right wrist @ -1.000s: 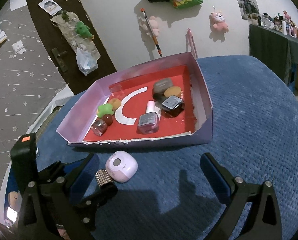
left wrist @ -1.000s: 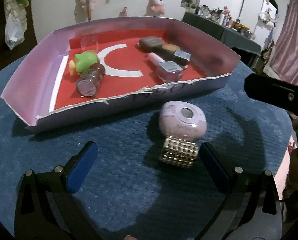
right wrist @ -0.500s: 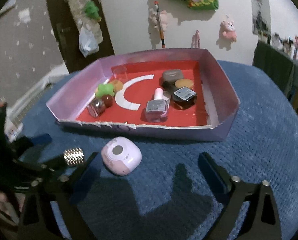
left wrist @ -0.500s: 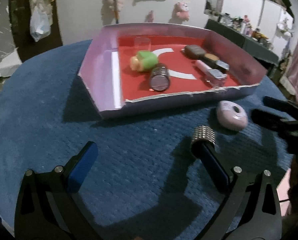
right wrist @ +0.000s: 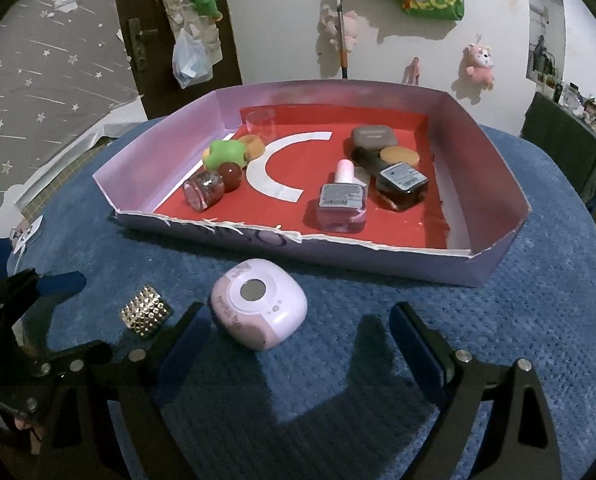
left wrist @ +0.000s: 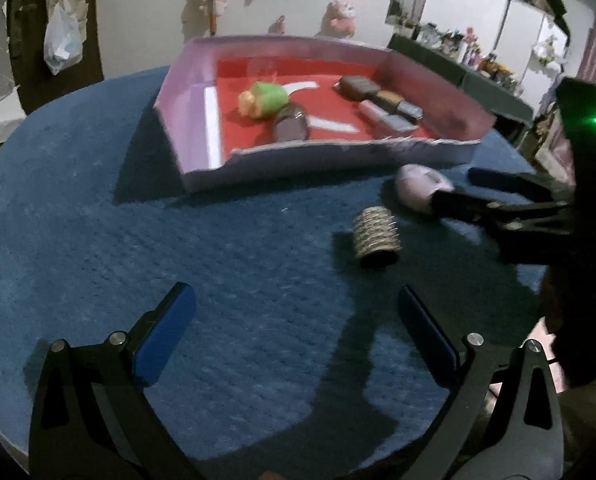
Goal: Organize rigid objects
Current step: 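Withdraw both tools from the box toward the pink compact and gold cylinder, then grasp the gold studded cylinder with the left tool while the right tool grasps the pink compact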
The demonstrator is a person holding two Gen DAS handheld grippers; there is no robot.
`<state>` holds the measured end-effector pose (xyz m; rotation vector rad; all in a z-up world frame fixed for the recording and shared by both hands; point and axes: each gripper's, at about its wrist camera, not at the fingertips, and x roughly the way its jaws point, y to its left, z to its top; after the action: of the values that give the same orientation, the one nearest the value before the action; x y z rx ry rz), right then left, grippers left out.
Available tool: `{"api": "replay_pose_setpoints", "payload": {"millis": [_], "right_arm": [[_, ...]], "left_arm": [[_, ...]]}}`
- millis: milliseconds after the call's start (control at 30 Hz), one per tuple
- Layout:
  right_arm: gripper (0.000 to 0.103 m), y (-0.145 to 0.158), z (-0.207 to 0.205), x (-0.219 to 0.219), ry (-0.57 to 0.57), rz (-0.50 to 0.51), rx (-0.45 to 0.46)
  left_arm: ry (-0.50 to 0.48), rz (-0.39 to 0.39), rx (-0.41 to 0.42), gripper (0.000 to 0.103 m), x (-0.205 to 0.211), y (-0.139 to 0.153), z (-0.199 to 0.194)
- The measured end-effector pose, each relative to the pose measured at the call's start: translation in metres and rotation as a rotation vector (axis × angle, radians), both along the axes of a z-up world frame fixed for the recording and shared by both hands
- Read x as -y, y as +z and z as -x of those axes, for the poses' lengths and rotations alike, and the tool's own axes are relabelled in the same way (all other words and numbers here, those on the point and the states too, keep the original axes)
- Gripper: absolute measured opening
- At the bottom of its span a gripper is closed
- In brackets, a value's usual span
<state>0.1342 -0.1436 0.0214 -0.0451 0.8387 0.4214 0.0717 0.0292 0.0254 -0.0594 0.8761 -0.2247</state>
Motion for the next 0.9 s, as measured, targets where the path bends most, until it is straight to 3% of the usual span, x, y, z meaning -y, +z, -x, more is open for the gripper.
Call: {"api": "replay_pose_setpoints", "payload": {"millis": [100, 267, 500, 633, 867, 900], "right_arm": [[0.093, -0.002, -0.002, -0.003, 0.008, 0.014, -0.005], [0.088, -0.004, -0.004, -0.002, 0.008, 0.008, -0.02], [0.073, -0.001, -0.011, 0.003, 0.019, -0.061, -0.068], [0.058, -0.002, -0.014, -0.009, 0.057, -0.073, -0.093], [0.054, -0.003, -0.017, -0.017, 0.056, -0.057, -0.087], [0.054, -0.003, -0.017, -0.017, 0.054, -0.058, -0.09]], "left_arm": [[-0.041, 0.009, 0.041, 0.102, 0.019, 0.008, 0.0], [-0.054, -0.069, 0.069, 0.101, 0.042, 0.005, -0.009], [-0.026, -0.04, 0.027, 0.064, 0.031, -0.003, -0.024], [-0.026, -0.023, 0.022, 0.061, 0.028, -0.004, -0.025], [-0.048, -0.039, 0.032, 0.06, 0.037, -0.004, -0.029], [-0.051, -0.046, 0.034, 0.056, 0.039, -0.005, -0.03]]}}
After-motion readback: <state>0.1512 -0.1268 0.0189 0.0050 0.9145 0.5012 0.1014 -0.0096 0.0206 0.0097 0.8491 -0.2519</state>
